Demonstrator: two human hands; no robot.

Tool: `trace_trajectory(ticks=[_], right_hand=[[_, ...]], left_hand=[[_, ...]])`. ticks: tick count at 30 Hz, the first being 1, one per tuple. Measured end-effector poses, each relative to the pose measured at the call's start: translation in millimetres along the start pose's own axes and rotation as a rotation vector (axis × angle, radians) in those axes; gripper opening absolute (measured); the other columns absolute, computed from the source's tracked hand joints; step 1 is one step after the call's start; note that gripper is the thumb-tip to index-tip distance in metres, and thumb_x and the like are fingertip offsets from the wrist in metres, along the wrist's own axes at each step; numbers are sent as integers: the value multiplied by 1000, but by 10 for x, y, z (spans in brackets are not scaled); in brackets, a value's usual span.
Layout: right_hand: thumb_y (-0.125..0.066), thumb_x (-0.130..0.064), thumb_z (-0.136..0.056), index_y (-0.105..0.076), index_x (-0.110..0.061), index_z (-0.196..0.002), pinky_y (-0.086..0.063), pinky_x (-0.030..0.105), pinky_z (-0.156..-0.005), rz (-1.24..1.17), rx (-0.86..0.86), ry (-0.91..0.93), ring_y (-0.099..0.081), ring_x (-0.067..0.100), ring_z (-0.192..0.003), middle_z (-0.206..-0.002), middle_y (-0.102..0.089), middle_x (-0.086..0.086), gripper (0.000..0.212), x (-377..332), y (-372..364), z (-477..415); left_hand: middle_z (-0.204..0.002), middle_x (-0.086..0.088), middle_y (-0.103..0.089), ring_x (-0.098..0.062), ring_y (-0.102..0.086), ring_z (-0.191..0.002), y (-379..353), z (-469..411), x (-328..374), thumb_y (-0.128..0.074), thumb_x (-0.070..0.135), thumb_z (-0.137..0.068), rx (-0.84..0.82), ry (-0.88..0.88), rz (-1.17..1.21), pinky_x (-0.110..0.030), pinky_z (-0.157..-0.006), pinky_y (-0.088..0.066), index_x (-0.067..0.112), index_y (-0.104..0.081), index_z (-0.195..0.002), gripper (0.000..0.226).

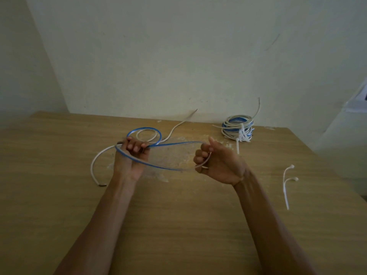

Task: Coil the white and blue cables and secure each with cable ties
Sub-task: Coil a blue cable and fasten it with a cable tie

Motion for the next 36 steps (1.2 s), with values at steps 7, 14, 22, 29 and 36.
trace_trajectory(ticks=[7, 14, 22, 29, 36], right_hand=[[-71, -34, -91, -75, -21, -90, -48, 34, -74, 1406, 636, 522, -57, 10, -77, -77, -63, -4, 14, -430, 182, 111], [-53, -53, -95, -68, -22, -85, -46, 37, -66, 1740, 1030, 589, -64, 29, -79, -81, -66, 2, 36, -548, 163, 237], [-44, -59, -99, -70, -10, -75, -59, 36, -78, 1238, 848, -67, -70, 15, -52, -61, -73, 2, 60, -166, 528, 135], [-75, -42, -83, -58, -9, -123, -48, 36, -86, 1558, 1027, -223, -61, 34, -114, -118, -66, 14, 55, -54, 613, 65], [-61, -7, -97, -67, -10, -103, -49, 24, -53, 606, 1103, 580, -64, 17, -56, -68, -64, 6, 9, -304, 671, 284]], left_hand=[[-47, 9, -29, -7, -26, -40, -33, -53, 218, -34, 25, -109, -80, -37, -135, -19, -44, -31, 18, -50, -76, 37], [-48, 10, -26, -5, -23, -37, -236, 154, -96, -34, 27, -108, -262, 113, -422, -19, -40, -22, 18, -52, -78, 36], [-49, 11, -26, -3, -22, -38, -273, 274, -255, -35, 33, -107, -306, 180, -546, -20, -39, -20, 18, -47, -76, 37], [-49, 10, -24, -4, -16, -38, -244, 323, -371, -39, 37, -103, -289, 242, -574, -21, -37, -16, 18, -47, -72, 38], [-50, 10, -22, -6, -16, -41, -218, 295, -415, -41, 35, -101, -356, 204, -712, -24, -44, -17, 17, -46, -79, 30]])
Point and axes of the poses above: each hand's wrist, its own z-axis away from the middle knuckle, its own y-axis out of the back of the hand, x = y × z, the point moved 7 cm from there along -z, towards the middle knuckle
